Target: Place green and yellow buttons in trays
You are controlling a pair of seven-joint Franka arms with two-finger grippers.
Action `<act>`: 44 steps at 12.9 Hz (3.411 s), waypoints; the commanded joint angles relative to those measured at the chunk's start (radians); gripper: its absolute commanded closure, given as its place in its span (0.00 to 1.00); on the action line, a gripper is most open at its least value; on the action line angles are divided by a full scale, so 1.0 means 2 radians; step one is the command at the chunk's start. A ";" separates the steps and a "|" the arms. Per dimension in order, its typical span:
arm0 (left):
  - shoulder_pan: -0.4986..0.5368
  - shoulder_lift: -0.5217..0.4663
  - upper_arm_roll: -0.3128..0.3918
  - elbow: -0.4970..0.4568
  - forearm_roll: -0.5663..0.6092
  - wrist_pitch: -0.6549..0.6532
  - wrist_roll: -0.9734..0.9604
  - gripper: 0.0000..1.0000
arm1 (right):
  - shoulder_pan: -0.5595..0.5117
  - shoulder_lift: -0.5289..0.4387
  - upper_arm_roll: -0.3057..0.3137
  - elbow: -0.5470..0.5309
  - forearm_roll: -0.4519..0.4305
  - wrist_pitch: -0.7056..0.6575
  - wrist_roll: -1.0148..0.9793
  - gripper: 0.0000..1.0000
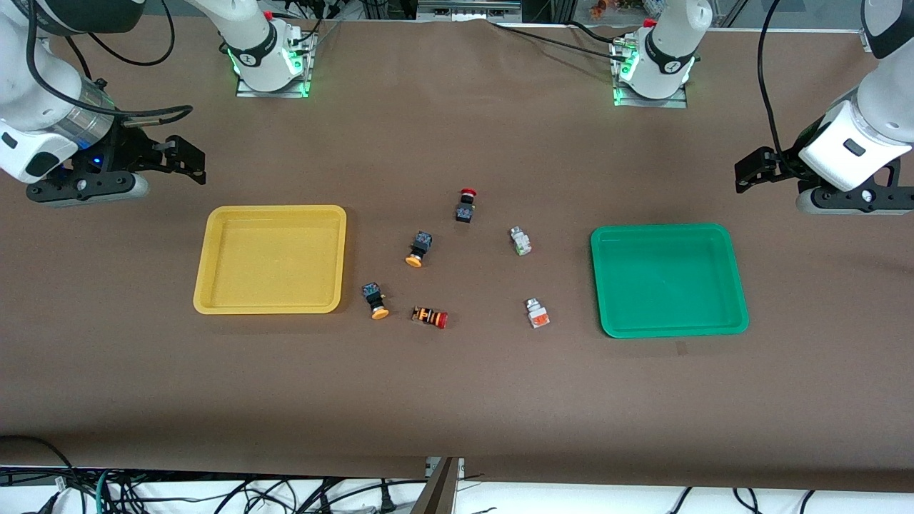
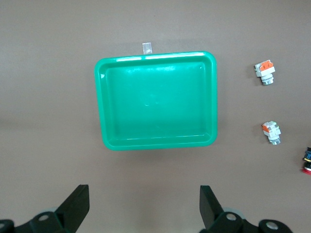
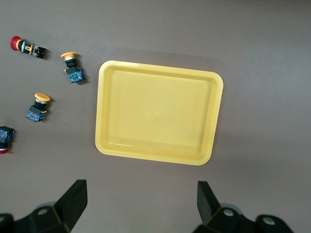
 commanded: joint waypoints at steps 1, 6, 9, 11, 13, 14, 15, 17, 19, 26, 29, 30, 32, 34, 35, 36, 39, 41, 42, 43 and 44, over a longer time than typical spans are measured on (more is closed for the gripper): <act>-0.002 0.002 0.001 0.009 0.014 -0.007 0.008 0.00 | -0.008 -0.004 0.008 0.005 -0.008 -0.008 0.001 0.00; -0.001 0.002 0.001 0.010 0.010 -0.007 0.007 0.00 | -0.008 -0.001 0.009 0.010 -0.008 -0.009 -0.006 0.00; -0.003 0.002 0.001 0.010 0.009 -0.007 0.001 0.00 | -0.007 0.000 0.009 0.006 -0.007 -0.016 -0.004 0.00; -0.005 0.010 0.000 0.010 0.003 -0.014 0.005 0.00 | -0.001 -0.001 0.009 0.005 -0.008 -0.017 0.003 0.00; -0.003 0.022 0.000 0.010 0.002 -0.039 0.005 0.00 | 0.001 -0.001 0.009 0.006 -0.008 -0.018 -0.001 0.00; -0.003 0.026 0.001 0.010 0.002 -0.058 0.005 0.00 | 0.001 0.000 0.009 0.006 -0.008 -0.019 -0.005 0.00; -0.004 0.026 0.001 0.010 0.002 -0.065 0.006 0.00 | 0.005 0.000 0.009 0.009 -0.008 -0.019 -0.007 0.00; -0.006 0.026 0.000 0.010 0.002 -0.064 0.007 0.00 | 0.009 0.002 0.009 0.009 -0.009 -0.019 -0.010 0.00; -0.011 0.025 -0.003 0.002 0.005 -0.062 0.007 0.00 | 0.010 0.005 0.009 0.006 -0.005 -0.019 -0.004 0.00; -0.031 0.130 -0.067 0.006 -0.067 0.042 -0.106 0.00 | 0.014 0.012 0.019 -0.001 0.000 -0.015 -0.004 0.00; -0.097 0.192 -0.069 0.003 -0.066 0.108 -0.207 0.00 | 0.033 0.050 0.023 -0.001 0.004 0.016 -0.001 0.00; -0.118 0.204 -0.069 0.002 -0.065 0.127 -0.228 0.00 | 0.041 0.076 0.023 0.001 0.014 0.042 -0.002 0.00; -0.139 0.233 -0.069 -0.015 -0.065 0.160 -0.248 0.00 | 0.067 0.136 0.023 0.006 0.032 0.119 0.000 0.00; -0.146 0.233 -0.069 -0.068 -0.066 0.228 -0.249 0.00 | 0.090 0.203 0.024 0.007 0.044 0.222 0.009 0.00; -0.157 0.233 -0.070 -0.094 -0.067 0.267 -0.252 0.00 | 0.098 0.235 0.024 0.009 0.054 0.271 0.014 0.00; -0.164 0.235 -0.070 -0.109 -0.066 0.297 -0.252 0.00 | 0.107 0.266 0.024 0.010 0.062 0.319 0.022 0.00; -0.175 0.269 -0.071 -0.109 -0.060 0.336 -0.244 0.00 | 0.127 0.344 0.024 0.031 0.063 0.421 0.030 0.00; -0.177 0.282 -0.071 -0.106 -0.059 0.369 -0.236 0.00 | 0.129 0.360 0.024 0.031 0.063 0.445 0.033 0.00; -0.179 0.284 -0.071 -0.106 -0.060 0.376 -0.226 0.00 | 0.132 0.365 0.024 0.029 0.063 0.452 0.033 0.01; -0.179 0.290 -0.071 -0.109 -0.060 0.377 -0.223 0.00 | 0.134 0.372 0.024 0.029 0.064 0.460 0.033 0.03; -0.178 0.294 -0.071 -0.111 -0.059 0.374 -0.220 0.16 | 0.138 0.374 0.024 0.024 0.064 0.470 0.034 0.11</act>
